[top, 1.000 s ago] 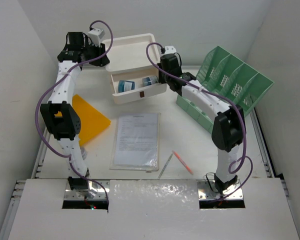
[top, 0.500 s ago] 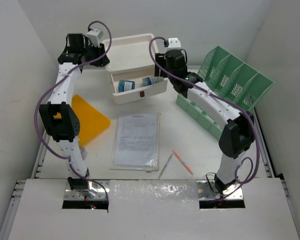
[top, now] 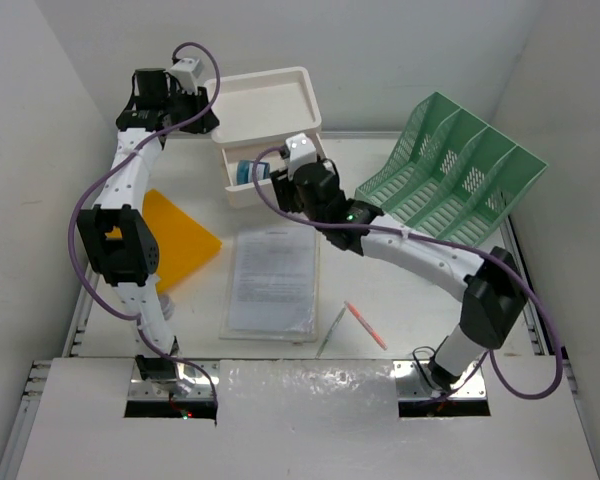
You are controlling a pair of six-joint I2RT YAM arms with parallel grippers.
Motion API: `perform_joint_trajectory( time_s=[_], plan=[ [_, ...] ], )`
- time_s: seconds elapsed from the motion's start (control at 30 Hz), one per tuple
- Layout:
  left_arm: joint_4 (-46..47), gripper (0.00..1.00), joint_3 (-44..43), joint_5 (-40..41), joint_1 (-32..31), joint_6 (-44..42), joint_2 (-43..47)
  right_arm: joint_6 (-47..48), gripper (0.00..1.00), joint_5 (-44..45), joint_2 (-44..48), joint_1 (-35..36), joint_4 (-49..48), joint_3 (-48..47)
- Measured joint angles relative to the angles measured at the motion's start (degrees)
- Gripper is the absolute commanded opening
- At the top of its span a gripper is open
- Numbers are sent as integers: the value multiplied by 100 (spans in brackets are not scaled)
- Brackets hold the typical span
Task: Organize the desk
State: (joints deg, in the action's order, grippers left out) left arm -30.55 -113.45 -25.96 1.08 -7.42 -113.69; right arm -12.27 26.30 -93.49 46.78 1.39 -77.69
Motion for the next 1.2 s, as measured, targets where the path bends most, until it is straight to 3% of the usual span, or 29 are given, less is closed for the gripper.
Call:
perform_joint_trajectory(
  time_s=[0.17,0.57,0.9,1.1,1.2],
  plan=[
    [0,0,2,2,0,4,2,-251,52,-44,-251,127,-269,514],
    [4,0,2,2,0,22,2,-527,44,-20,-1220,50,-903,267],
    [11,0,2,2,0,20,2,-407,25,352,-1342,59,-1032,118],
    [17,0,2,0,0,2,2,-343,1,442,-1366,59,-1032,103],
    [37,0,2,2,0,-9,2,-343,0,481,-1425,63,-1036,59]
  ],
)
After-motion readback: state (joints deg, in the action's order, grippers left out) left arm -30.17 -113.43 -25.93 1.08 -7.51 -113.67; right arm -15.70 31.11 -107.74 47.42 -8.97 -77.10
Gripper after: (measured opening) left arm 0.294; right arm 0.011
